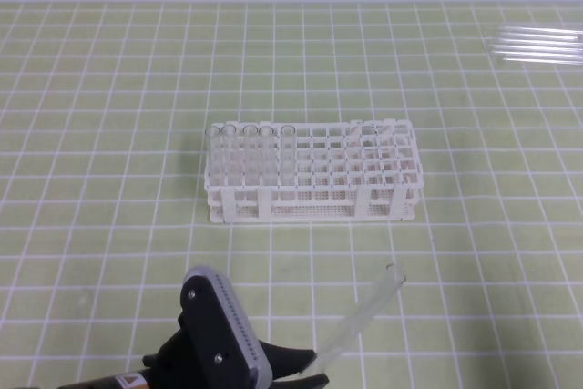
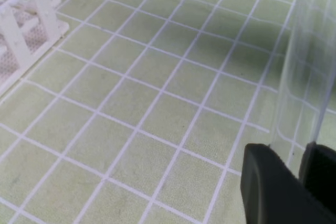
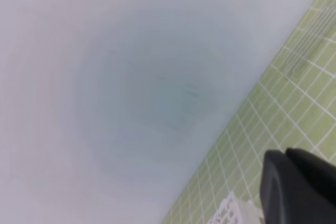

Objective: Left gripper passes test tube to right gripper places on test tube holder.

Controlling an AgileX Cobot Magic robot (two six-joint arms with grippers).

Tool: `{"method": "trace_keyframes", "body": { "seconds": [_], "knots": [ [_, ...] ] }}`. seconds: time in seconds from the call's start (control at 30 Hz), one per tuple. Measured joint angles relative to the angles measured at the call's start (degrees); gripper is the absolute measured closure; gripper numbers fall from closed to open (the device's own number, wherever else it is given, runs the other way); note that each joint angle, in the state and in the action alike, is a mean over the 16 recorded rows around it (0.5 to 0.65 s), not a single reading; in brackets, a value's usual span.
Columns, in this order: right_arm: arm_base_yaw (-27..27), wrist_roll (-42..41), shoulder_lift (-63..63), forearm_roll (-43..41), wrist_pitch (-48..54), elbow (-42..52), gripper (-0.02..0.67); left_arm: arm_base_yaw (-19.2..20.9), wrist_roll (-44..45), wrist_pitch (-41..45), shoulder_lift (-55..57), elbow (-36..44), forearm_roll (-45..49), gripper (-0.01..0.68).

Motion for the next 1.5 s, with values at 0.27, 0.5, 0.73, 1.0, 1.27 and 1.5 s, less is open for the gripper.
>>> {"method": "trace_keyframes", "body": {
  "seconds": [0.27, 0.5, 0.73, 1.0, 1.27, 1.5],
  "knots": [
    [0.0, -0.15, 0.0, 5.53, 4.3, -0.01, 0.666, 0.02, 0.11, -1.07, -0.05, 0.02, -0.12, 0.639],
    [0.0, -8.11, -0.01, 10.29, 15.97, 0.0, 0.666, 0.04, 0.13, -2.6, -0.1, 0.04, -2.09, 0.639],
    [0.0, -28.89, -0.03, 21.99, 27.25, 0.01, 0.666, 0.05, 0.52, -3.9, -0.13, 0.05, -5.27, 0.645],
    [0.0, -50.37, -0.04, 31.72, 33.87, 0.0, 0.666, 0.06, 1.61, -4.38, -0.16, 0.05, -7.43, 0.639],
    [0.0, -55.18, 0.22, 31.79, 34.46, -1.81, 0.65, 0.03, 2.61, -5.96, -0.08, 0.02, -7.3, 0.645],
    [0.0, -56.18, 5.72, 28.96, 34.74, -8.16, 0.623, -0.01, 2.89, -7.15, 0.03, -0.01, -7.23, 0.639]
  ]
}}
